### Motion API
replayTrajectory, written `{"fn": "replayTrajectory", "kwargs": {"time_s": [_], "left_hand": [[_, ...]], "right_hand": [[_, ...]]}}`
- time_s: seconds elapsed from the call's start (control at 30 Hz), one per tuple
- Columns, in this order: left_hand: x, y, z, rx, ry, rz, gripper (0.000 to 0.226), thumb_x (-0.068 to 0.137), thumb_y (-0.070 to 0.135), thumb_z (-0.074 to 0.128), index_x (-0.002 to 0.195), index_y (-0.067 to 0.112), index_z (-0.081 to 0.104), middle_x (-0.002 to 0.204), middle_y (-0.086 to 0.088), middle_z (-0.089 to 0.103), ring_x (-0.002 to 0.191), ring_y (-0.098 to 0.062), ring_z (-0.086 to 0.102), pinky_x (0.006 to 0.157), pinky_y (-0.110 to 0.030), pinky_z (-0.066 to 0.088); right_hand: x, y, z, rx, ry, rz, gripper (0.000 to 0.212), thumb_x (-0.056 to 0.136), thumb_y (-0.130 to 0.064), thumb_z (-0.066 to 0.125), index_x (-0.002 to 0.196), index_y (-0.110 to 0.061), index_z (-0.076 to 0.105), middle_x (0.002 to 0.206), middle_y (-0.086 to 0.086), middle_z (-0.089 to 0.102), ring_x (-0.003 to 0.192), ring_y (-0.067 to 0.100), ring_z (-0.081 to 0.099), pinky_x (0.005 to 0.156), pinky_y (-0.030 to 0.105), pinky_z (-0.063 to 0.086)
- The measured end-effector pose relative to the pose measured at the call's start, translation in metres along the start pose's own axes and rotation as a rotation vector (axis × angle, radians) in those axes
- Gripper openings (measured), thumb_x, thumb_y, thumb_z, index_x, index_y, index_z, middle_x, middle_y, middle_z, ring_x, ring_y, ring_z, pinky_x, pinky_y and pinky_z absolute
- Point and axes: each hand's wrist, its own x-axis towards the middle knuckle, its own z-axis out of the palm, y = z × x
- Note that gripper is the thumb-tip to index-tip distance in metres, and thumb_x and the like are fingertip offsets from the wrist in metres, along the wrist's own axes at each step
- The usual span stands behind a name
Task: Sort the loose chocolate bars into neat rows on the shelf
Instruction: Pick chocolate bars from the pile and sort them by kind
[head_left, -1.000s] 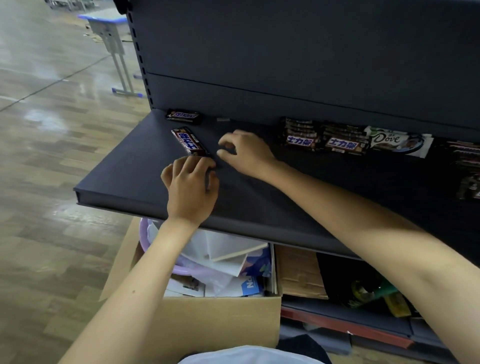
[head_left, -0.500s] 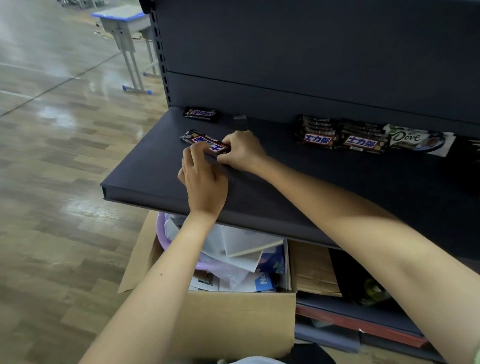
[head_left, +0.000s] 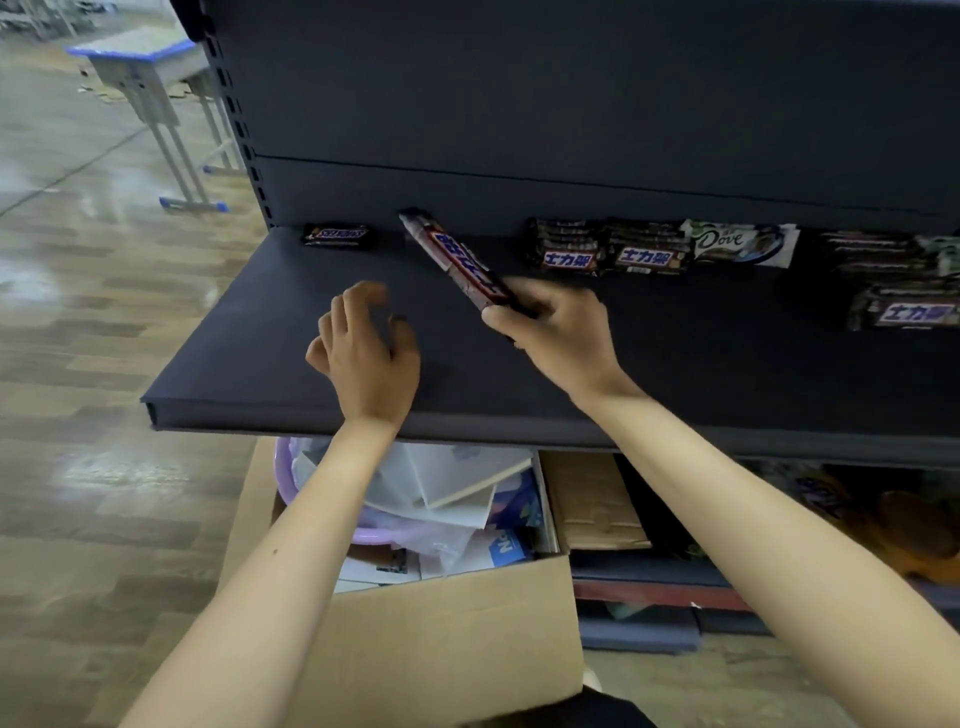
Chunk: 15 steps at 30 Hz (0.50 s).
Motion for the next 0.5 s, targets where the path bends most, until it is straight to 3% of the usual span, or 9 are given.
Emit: {"fn": "replayTrajectory", "kwargs": {"time_s": [0.13,0.23,0.33,0.5], "left_hand": [[-0.018,0.015,0.0,-0.266,-0.114,-0.078,0.024,0.077,0.014,0.041,0.095,0.022,0.054,0.096,0.011,0.059,0.098,-0.014,0.055,0.084,-0.035,0.039],[-0.034,0.028,-0.003,-0.433,-0.266,-0.141,0.021,0.088,0.003,0.043,0.09,0.022,0.053,0.082,0.016,0.058,0.072,0.007,0.053,0.064,-0.011,0.04],[-0.04,0.037,-0.005,-0.504,-0.385,-0.159,0.023,0.091,0.005,0.042,0.091,0.024,0.055,0.081,0.013,0.061,0.073,0.007,0.056,0.062,-0.005,0.039],[-0.038,0.048,-0.01,-0.537,-0.444,-0.218,0.018,0.093,0.016,0.044,0.092,0.029,0.057,0.084,0.013,0.063,0.082,-0.002,0.061,0.067,-0.009,0.043]], "right_hand": [[-0.021,-0.008,-0.01,1.072,-0.11,0.623,0.014,0.079,-0.015,0.065,0.089,-0.006,0.064,0.078,0.007,0.067,0.048,0.004,0.051,0.048,0.014,0.047],[-0.032,0.002,-0.017,1.501,-0.191,0.774,0.042,0.058,-0.014,0.076,0.093,0.006,0.066,0.081,0.014,0.067,0.043,0.007,0.05,0.043,0.016,0.046],[-0.042,0.011,-0.022,1.648,-0.298,0.735,0.058,0.037,0.0,0.089,0.091,0.011,0.069,0.086,0.018,0.068,0.044,0.013,0.052,0.045,0.019,0.048],[-0.053,0.016,-0.025,1.492,-0.249,0.665,0.078,0.028,-0.006,0.092,0.1,0.004,0.062,0.084,0.019,0.069,0.046,0.011,0.051,0.045,0.019,0.047]]}}
